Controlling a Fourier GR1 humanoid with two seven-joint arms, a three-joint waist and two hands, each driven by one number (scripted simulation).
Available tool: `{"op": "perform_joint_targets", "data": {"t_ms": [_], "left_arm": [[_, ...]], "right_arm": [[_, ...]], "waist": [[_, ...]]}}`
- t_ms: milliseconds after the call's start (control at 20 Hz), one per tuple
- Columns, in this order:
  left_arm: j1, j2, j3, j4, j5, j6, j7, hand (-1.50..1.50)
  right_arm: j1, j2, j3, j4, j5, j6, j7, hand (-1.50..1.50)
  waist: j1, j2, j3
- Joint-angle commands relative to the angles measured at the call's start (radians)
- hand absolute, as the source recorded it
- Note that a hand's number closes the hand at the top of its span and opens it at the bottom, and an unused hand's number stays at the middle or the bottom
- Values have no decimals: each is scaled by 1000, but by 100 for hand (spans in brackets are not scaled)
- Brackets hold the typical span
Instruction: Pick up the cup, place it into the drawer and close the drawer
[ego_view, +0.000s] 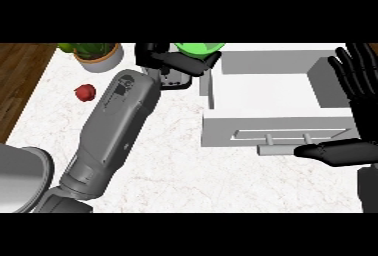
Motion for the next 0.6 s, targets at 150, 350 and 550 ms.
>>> {"op": "perform_joint_targets", "data": {"t_ms": [150,350,550], "left_arm": [[-193,-2,-87,197,77,145,117,150],[-288,-2,-145,353,81,214,168,150],[-362,-2,-204,441,106,220,224,150]], "right_arm": [[-32,5,9,22,10,-4,-7,-150],[-39,-2,12,41,-23,37,-31,-150],[-36,25,36,44,11,10,-41,-150]], "waist": [[-22,10,0],[-66,22,2],[-76,23,2]]}}
